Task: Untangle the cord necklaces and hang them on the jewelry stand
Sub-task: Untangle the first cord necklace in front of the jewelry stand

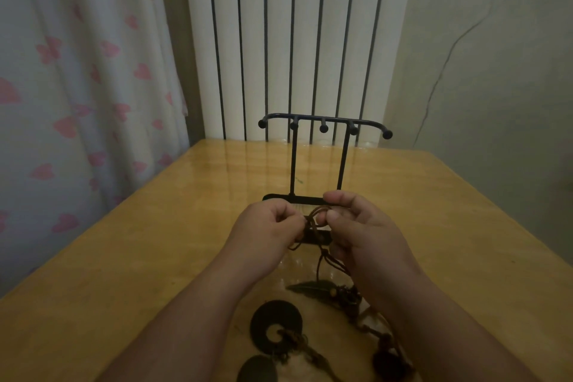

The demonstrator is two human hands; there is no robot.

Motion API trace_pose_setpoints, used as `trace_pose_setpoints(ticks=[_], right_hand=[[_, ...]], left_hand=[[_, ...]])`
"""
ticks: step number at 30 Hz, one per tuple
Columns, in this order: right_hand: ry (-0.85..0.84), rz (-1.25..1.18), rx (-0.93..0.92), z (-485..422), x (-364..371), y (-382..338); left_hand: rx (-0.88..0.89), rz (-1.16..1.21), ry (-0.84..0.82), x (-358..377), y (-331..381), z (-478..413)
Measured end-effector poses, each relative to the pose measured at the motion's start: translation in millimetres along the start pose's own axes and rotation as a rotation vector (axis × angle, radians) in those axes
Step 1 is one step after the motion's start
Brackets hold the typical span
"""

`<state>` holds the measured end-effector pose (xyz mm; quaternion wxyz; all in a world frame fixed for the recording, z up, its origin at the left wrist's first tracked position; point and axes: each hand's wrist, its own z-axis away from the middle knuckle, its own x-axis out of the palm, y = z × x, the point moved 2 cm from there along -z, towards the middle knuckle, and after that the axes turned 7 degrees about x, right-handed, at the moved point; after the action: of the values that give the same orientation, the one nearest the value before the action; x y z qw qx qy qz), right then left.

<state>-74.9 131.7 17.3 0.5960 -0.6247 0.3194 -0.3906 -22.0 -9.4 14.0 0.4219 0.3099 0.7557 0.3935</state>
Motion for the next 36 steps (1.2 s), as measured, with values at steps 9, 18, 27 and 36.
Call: trace_pose_setpoints(ticks=[9,18,27,36], right_hand=[[-0.009,0.013,0.005,0,-9,-6],[0.199,0.607,-0.199,1,-9,-8],[0.07,0.118,-0.069,6,-7,-14],[0.139,0.272,-0.065,4,-11,-11]], left_hand=[[-0.041,0.003,0.026,-4,-2,0],[-0.017,0.031,0.009,-3,4,2],[-0.163,0.214,-0.069,-3,-1,2],[-0.094,0.205,-0.039,-4,4,2]])
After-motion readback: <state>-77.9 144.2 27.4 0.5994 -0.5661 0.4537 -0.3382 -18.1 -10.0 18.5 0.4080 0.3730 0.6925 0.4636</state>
